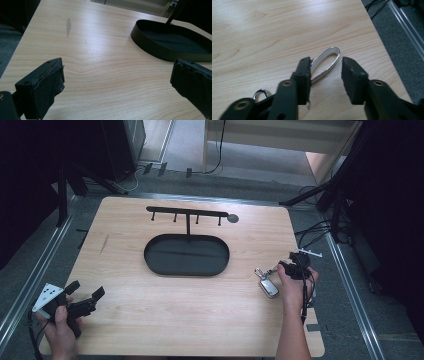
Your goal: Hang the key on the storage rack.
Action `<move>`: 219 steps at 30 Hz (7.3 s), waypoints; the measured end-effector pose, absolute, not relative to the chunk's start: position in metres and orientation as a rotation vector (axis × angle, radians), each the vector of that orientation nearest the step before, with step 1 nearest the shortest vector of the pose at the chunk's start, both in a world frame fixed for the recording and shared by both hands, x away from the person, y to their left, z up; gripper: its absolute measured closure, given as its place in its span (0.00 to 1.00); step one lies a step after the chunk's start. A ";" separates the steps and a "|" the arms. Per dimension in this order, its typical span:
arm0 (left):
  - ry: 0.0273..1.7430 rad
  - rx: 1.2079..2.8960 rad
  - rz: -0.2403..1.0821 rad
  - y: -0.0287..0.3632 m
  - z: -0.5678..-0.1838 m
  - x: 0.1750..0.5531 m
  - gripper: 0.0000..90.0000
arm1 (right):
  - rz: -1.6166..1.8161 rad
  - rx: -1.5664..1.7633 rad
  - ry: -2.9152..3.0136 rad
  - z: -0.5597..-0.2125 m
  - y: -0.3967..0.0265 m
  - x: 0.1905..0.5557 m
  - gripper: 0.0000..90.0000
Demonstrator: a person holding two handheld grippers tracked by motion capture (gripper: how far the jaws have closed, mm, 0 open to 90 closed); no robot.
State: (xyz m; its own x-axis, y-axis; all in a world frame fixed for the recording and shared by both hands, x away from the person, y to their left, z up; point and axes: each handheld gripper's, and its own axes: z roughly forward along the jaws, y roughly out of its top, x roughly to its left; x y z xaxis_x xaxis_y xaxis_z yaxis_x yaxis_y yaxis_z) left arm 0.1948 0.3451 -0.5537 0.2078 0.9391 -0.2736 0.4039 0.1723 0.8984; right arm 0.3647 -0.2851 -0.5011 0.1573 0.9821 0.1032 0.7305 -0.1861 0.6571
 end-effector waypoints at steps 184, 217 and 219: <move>1.378 1.413 0.634 0.345 -0.554 0.195 0.00 | 1.224 1.421 1.705 -0.489 -0.272 0.271 0.00; 1.378 1.419 0.637 0.345 -0.554 0.195 0.00 | 1.106 1.583 1.598 -0.528 -0.351 0.226 0.00; 1.377 1.421 0.637 0.344 -0.554 0.195 0.00 | 1.099 1.591 1.592 -0.530 -0.355 0.223 0.00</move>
